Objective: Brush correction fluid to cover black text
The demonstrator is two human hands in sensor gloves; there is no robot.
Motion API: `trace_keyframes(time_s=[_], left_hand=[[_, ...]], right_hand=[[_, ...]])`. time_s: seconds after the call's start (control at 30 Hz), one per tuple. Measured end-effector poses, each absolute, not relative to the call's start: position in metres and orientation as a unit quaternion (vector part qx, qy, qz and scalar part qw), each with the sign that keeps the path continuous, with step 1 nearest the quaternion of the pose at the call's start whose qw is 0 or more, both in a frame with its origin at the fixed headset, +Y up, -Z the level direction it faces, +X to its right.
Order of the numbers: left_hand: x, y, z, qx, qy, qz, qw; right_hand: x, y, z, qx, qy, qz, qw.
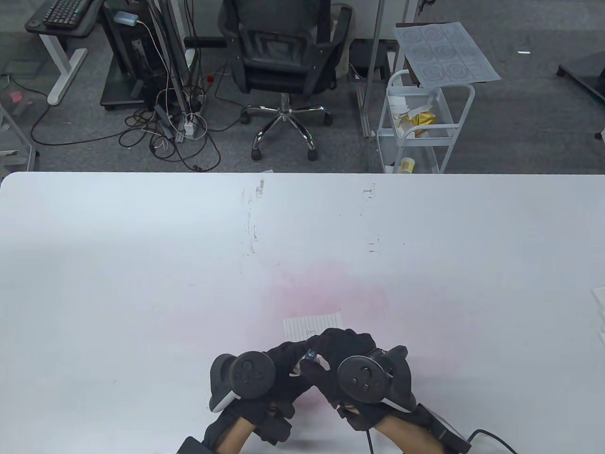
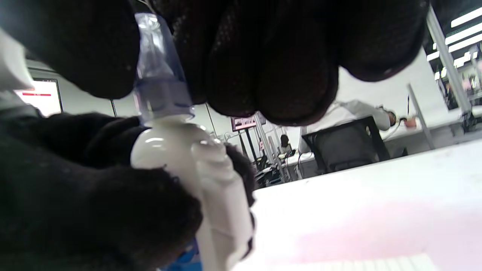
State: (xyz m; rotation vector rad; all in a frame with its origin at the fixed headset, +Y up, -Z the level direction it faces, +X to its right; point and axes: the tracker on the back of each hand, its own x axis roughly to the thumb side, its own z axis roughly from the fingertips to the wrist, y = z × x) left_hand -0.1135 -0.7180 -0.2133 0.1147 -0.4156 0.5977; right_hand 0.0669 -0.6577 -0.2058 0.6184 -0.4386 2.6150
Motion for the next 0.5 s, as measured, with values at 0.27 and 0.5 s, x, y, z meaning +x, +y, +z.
trace_keyframes(time_s=[0.27,0.5], left_hand=[[-0.106,-0.7146,-0.2081,0.079,-0.198,0.229,0.95],[-0.1099,-0.7183,-0.2159,0.003,-0.228,0.309,0.923]], right_hand=[[0.0617,-0.6597,-0.2034,0.227,-0.157,0.942,0.19],[0.0637,-0.656,-0.2086,0.285,-0.104,0.927,0.221]])
